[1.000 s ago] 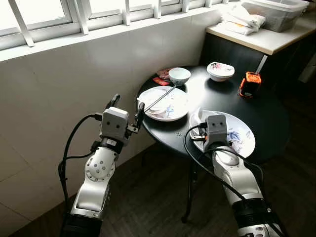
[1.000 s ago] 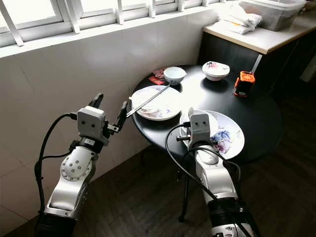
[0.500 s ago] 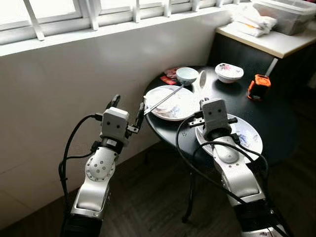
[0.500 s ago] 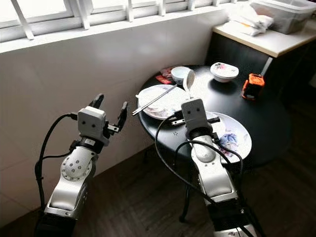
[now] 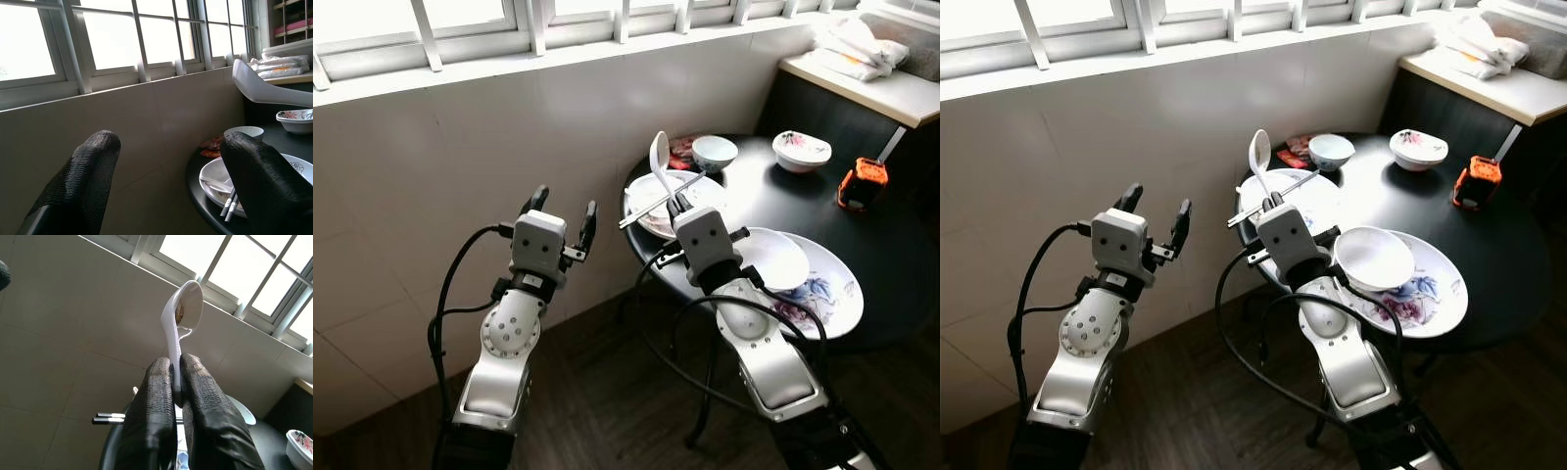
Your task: Kitchen organization
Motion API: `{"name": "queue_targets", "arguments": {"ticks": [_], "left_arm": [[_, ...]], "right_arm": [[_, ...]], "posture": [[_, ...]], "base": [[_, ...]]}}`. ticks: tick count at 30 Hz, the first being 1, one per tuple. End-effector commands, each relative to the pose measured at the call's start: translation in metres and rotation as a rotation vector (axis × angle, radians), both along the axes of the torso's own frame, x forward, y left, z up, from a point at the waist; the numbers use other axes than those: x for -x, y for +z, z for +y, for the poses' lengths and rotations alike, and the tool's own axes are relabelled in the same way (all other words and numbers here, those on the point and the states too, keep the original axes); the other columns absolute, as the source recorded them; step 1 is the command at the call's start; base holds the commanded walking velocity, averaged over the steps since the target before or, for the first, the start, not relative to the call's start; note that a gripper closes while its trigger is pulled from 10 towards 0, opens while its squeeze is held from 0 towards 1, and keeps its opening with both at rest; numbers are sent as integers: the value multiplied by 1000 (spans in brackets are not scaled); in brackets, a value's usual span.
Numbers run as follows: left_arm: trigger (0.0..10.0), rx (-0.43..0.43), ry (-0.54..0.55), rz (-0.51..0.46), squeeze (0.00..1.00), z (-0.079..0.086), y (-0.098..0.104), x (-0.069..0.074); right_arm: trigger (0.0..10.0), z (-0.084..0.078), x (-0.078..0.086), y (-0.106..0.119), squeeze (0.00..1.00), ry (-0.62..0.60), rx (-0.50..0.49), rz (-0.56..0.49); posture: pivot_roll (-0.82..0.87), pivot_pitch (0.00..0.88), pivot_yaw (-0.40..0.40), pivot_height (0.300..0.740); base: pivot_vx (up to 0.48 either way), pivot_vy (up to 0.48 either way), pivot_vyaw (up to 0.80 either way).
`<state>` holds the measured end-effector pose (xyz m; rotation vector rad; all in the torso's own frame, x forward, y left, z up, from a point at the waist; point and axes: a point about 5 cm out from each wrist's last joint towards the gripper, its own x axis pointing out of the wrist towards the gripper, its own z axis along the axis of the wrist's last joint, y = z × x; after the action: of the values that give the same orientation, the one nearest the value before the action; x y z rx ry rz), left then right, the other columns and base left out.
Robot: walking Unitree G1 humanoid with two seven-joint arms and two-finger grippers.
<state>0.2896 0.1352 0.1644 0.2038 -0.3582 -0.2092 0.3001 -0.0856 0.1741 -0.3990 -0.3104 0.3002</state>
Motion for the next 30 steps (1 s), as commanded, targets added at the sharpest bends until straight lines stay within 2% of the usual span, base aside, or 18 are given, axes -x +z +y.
{"name": "queue_targets", "arguments": {"ticks": [1,16,30], "left_arm": [[10000,-4,6,-1,0,0,0,-1],[10000,-39,61,1,0,6,-2,-2],[10000,-101,82,38,0,16,-11,5]], "right_arm": [[0,1,3,4,0,18,20,-33],[0,-1,4,0,0,23,36,-41],[0,-4,7,-2,0,29,70,-49]], "posture": [[-42,0,-72,740],[-37,0,-72,740],[-34,0,-74,740]], "base": [[0,0,800],[0,0,800],[0,0,800]]}}
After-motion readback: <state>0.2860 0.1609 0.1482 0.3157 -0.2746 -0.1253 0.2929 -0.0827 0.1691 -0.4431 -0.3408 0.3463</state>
